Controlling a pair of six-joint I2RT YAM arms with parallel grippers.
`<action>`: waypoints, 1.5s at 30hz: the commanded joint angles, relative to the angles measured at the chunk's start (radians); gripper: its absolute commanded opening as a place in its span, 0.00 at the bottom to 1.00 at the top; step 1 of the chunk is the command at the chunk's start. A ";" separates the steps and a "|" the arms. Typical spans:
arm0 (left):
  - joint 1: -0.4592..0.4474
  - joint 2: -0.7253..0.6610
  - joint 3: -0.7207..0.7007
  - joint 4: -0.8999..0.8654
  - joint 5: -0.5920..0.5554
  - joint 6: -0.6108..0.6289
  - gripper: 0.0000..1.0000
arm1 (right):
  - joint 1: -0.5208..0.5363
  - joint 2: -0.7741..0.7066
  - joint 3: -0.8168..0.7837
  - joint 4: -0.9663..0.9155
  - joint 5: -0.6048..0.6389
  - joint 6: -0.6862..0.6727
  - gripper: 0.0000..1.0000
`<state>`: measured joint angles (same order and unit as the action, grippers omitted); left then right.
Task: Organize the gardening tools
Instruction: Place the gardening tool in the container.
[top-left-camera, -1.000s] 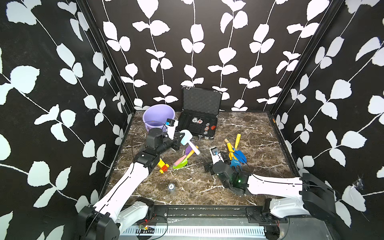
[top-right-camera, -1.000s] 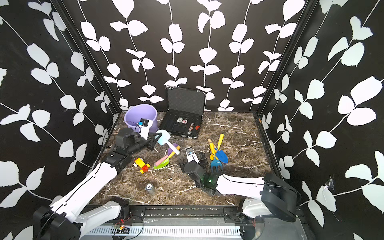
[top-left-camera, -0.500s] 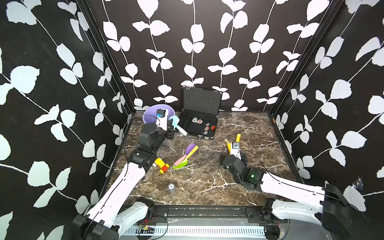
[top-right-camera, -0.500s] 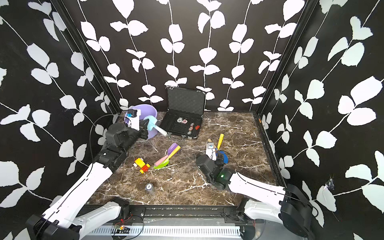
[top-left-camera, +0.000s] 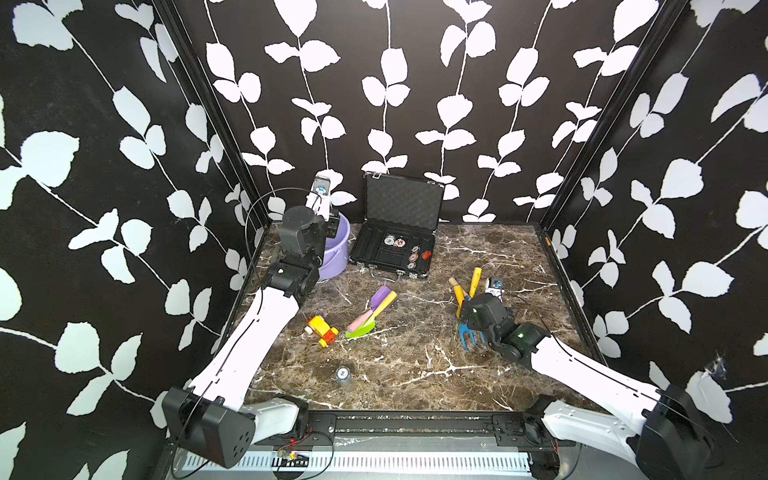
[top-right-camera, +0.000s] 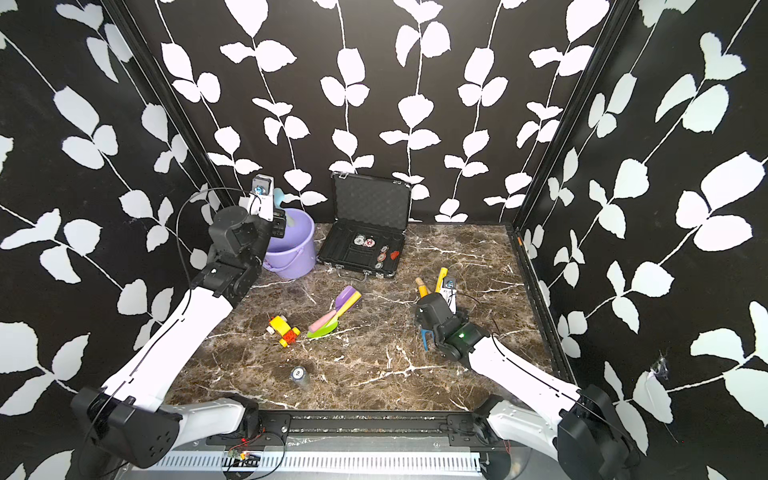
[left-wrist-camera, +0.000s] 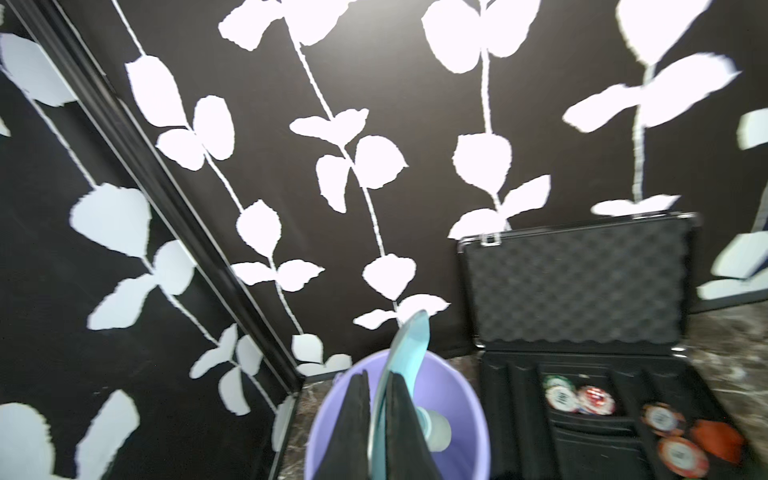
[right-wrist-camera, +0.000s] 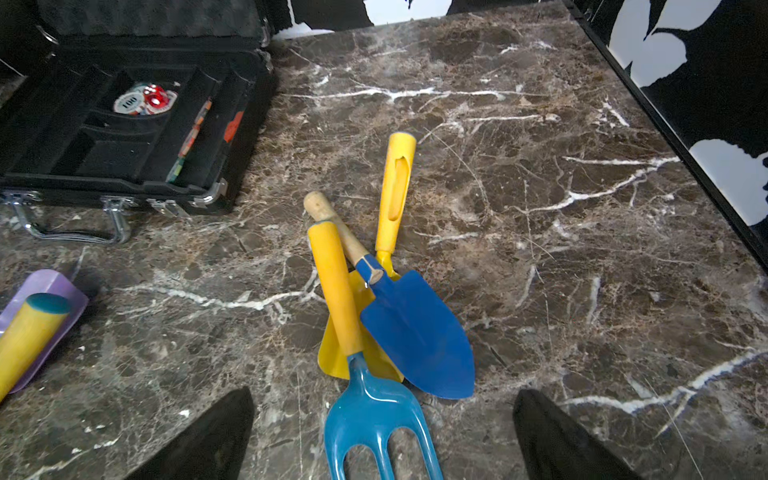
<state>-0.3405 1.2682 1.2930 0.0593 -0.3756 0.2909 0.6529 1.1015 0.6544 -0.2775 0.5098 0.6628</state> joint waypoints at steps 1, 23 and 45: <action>0.046 0.037 0.041 0.023 -0.029 0.037 0.00 | -0.046 0.034 0.047 -0.016 -0.093 -0.051 1.00; 0.217 0.310 -0.026 0.059 0.169 -0.114 0.00 | -0.175 0.289 0.168 0.044 -0.502 -0.199 0.73; 0.226 0.436 -0.015 -0.045 0.297 -0.252 0.24 | 0.015 0.765 0.628 0.153 -0.937 -0.342 0.70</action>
<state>-0.1207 1.7130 1.2728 0.0391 -0.1108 0.0704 0.6617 1.8229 1.2144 -0.1696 -0.3115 0.3374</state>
